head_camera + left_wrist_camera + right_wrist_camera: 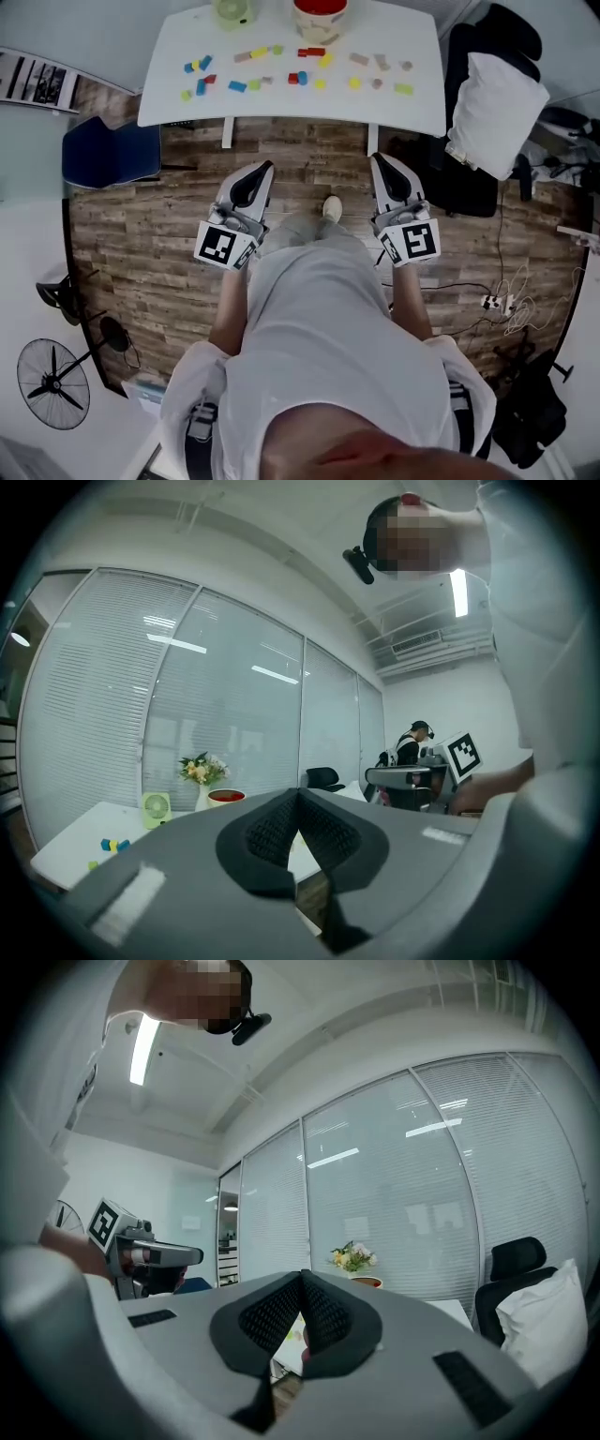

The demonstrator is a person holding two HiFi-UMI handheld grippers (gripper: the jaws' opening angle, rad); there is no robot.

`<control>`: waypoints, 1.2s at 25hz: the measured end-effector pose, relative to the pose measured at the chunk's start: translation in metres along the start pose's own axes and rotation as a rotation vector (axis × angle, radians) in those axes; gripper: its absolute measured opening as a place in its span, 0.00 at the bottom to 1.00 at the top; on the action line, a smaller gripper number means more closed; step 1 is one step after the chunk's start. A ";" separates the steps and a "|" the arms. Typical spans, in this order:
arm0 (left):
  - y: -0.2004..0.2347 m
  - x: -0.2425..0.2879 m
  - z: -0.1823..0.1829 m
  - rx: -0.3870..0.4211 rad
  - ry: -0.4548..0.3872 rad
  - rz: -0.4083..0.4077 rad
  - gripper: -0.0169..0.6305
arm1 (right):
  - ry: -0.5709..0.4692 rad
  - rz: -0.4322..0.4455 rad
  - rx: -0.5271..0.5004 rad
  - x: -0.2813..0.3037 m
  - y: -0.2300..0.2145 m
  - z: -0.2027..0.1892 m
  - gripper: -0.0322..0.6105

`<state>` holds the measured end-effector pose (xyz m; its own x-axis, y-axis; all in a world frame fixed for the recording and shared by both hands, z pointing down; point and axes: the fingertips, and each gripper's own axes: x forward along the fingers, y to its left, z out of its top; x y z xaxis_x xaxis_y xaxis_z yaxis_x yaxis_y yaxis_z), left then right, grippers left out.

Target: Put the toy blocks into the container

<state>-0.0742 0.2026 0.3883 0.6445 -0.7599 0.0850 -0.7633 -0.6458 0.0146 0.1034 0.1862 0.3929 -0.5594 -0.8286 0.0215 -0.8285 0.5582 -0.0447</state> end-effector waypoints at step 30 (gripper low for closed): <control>0.190 0.258 -0.008 -0.044 -0.041 -0.048 0.02 | 0.260 -0.041 -0.103 0.240 -0.184 -0.055 0.05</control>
<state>-0.0536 -0.1159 0.4210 0.6807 -0.7314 0.0422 -0.7324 -0.6781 0.0611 0.1203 -0.1136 0.4615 -0.5021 -0.8190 0.2777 -0.8413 0.5370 0.0626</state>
